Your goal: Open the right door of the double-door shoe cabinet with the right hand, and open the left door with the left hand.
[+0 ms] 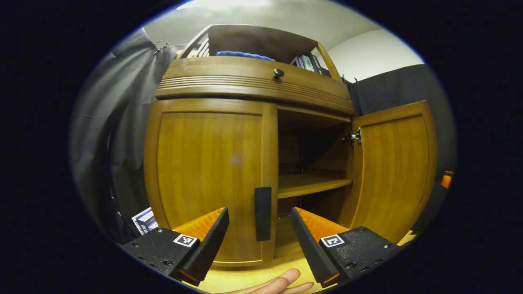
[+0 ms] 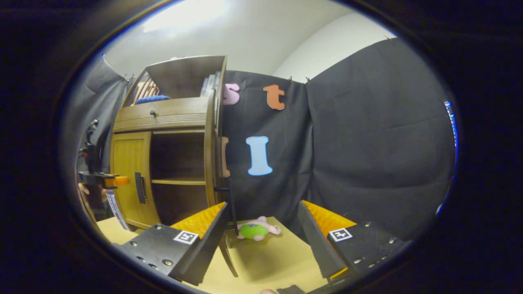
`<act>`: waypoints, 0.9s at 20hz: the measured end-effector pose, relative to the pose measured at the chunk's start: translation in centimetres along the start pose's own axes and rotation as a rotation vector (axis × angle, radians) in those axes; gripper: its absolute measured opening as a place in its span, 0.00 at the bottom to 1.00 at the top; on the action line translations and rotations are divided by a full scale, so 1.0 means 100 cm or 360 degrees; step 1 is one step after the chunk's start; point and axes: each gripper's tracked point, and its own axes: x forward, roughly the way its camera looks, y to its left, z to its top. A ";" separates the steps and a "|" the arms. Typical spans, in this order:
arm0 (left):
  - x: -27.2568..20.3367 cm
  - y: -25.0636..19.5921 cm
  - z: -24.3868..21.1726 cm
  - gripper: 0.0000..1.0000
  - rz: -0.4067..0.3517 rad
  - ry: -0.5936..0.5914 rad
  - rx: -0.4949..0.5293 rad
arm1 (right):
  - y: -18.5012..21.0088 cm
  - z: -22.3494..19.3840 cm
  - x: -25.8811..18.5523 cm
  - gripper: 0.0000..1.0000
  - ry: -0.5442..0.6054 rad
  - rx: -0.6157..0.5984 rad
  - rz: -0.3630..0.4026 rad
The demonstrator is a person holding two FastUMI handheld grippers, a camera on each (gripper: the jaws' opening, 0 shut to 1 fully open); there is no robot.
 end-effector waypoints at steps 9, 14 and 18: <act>0.083 0.005 -0.016 0.93 0.0114 -0.0015 0.0070 | 0.069 0.016 -0.034 1.00 -0.0090 -0.0014 0.0238; 0.086 0.013 -0.035 0.36 0.0035 0.0105 0.0110 | 0.108 0.029 -0.040 1.00 -0.0118 -0.0015 0.0329; 0.077 0.011 -0.038 0.31 -0.0011 0.0126 0.0108 | 0.129 0.048 -0.051 1.00 -0.0133 -0.0034 0.0354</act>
